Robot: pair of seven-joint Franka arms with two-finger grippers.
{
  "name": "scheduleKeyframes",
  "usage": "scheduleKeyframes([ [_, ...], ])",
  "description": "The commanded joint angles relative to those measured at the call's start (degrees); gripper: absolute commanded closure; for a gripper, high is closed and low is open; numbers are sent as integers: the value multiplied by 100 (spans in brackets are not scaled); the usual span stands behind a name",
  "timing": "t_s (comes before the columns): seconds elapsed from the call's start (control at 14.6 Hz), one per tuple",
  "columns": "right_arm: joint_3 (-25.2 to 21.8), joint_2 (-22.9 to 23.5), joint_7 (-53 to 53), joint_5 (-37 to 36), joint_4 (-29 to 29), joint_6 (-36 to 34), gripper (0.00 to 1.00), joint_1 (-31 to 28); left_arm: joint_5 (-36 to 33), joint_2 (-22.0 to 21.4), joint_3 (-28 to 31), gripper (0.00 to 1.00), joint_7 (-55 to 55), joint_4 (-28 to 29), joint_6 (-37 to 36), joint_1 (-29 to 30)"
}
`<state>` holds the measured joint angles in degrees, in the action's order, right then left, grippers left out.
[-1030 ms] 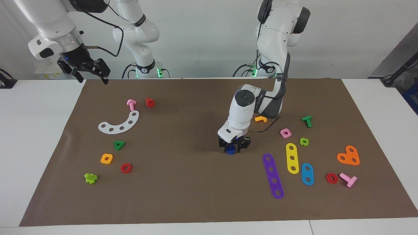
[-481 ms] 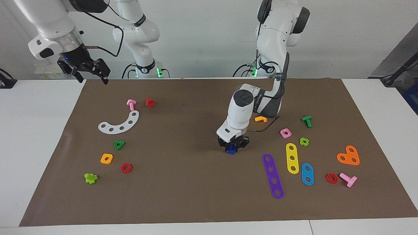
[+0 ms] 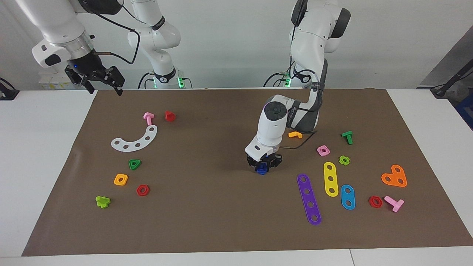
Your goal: Unscrew and place screws in storage area
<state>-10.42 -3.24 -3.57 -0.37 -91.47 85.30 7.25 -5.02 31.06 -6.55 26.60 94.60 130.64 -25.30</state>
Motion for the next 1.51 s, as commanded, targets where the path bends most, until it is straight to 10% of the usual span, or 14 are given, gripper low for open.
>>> scheduleKeyframes([
  [0.0,14,-98,23,-42,-81,-22,0,-4,167,32,101,85,152,-196,-337,-98],
  [0.27,14,-98,23,-42,-81,-22,0,-4,273,84,101,100,231,-434,-645,-89],
  [0.96,14,-89,23,-42,-81,-22,0,-4,686,182,127,100,390,-1761,-2279,323],
  [1.44,14,-98,23,-42,-81,-22,0,-4,756,-802,84,100,-1215,-173,-2227,1202],
])
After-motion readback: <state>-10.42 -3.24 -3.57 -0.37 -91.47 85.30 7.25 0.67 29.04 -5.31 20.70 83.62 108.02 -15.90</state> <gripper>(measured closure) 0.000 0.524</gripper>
